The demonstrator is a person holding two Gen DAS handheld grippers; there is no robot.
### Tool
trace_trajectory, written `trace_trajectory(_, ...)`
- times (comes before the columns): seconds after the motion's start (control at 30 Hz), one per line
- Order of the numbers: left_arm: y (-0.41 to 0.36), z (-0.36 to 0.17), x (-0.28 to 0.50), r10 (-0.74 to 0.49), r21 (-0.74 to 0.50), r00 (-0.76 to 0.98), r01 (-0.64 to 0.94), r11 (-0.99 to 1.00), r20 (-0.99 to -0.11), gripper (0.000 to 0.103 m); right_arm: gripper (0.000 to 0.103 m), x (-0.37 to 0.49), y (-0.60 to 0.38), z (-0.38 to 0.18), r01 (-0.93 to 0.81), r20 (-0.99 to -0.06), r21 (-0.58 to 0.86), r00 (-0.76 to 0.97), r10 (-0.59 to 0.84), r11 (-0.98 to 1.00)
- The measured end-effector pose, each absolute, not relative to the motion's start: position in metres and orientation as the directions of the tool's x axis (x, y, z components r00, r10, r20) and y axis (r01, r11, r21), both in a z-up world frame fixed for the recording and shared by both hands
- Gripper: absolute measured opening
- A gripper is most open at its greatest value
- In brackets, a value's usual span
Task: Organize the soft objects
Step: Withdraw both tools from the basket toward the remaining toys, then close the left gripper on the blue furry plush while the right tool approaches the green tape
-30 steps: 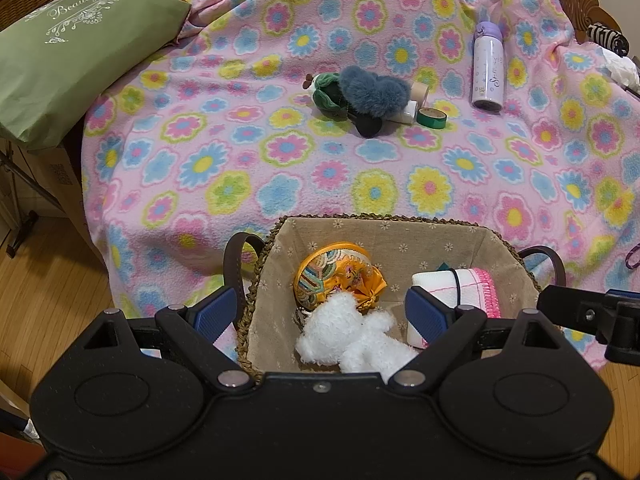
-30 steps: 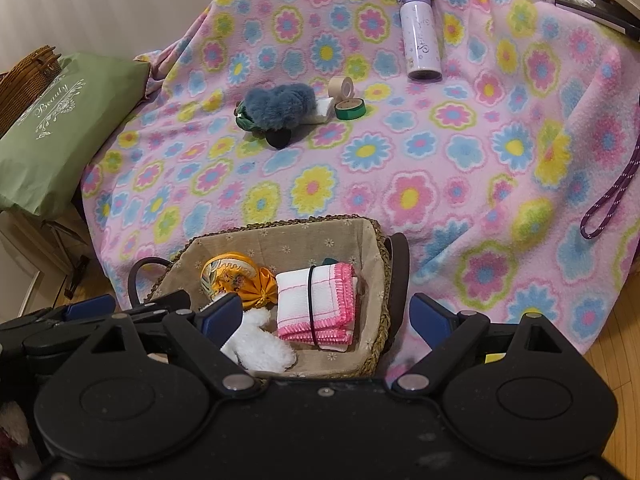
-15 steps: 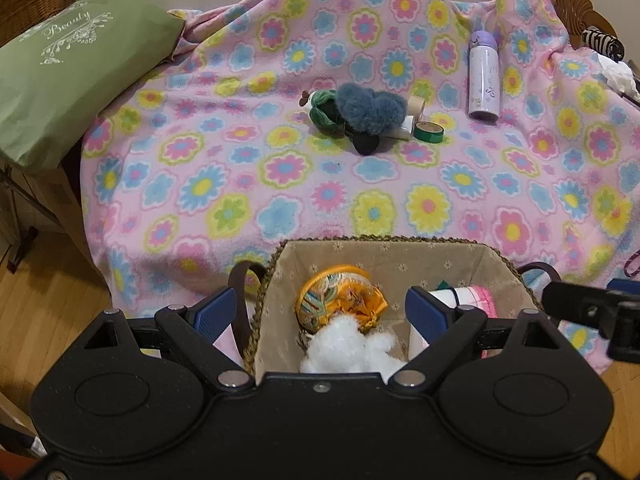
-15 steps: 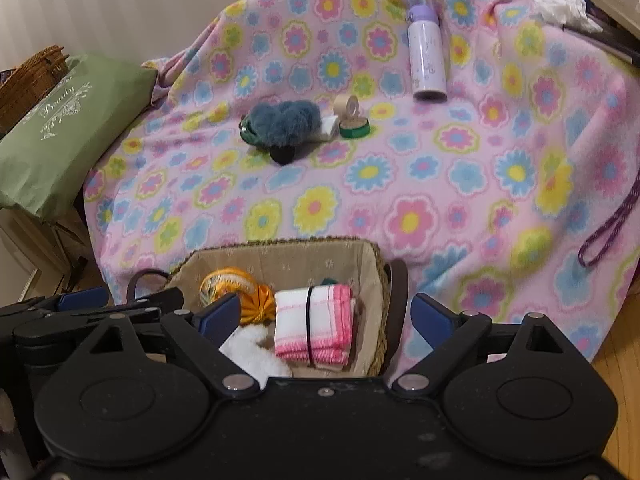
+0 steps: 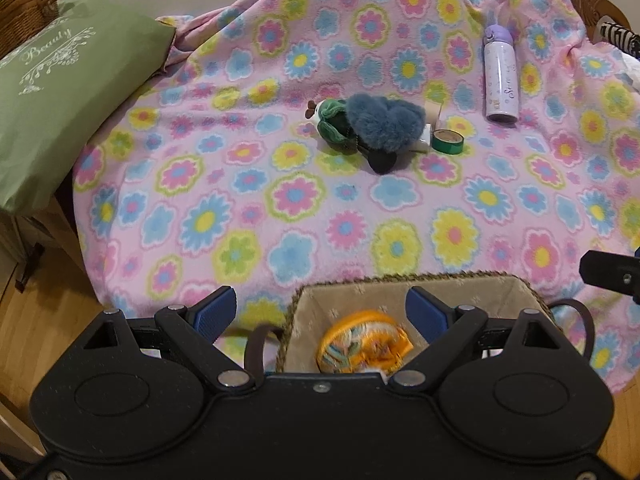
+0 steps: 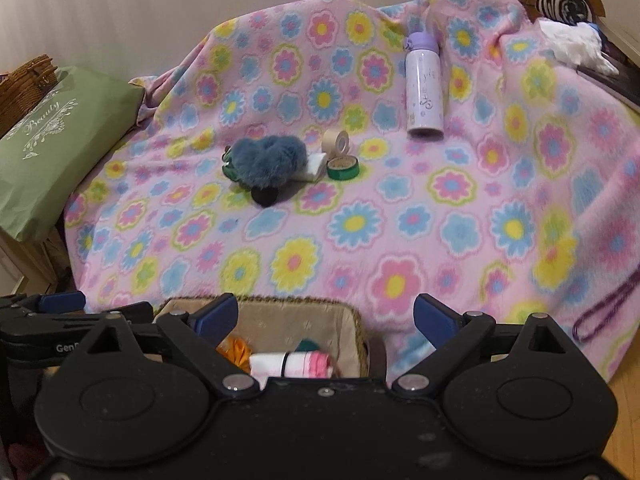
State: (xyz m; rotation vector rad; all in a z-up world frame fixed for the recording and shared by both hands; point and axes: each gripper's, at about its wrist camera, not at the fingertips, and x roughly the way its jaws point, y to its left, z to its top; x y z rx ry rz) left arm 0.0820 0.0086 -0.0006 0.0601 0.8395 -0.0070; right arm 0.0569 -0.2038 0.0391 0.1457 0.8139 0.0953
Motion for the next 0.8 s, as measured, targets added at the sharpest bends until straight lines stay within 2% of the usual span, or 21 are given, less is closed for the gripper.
trace_trajectory(0.33,0.008,-0.009,0.134,0.021,0.073,0.653,0.053,0.996,-0.757,0.089,0.096,0.122,-0.21,0.023,-0.024,-0.73,0.136,0.673,0.117,0.99)
trace_trajectory(0.47,0.005,-0.012,0.155,0.023,0.088,0.662,0.065,0.994,-0.749,0.089,0.099,0.15,-0.213,0.017,-0.025,-0.722,0.126,0.683,0.109,0.992)
trace_trajectory(0.8,0.0,-0.022,0.205,0.006,0.091,0.684,0.088,0.992,-0.729,0.09,0.099,0.232,-0.218,-0.013,-0.053,-0.696,0.072,0.713,0.089,0.996)
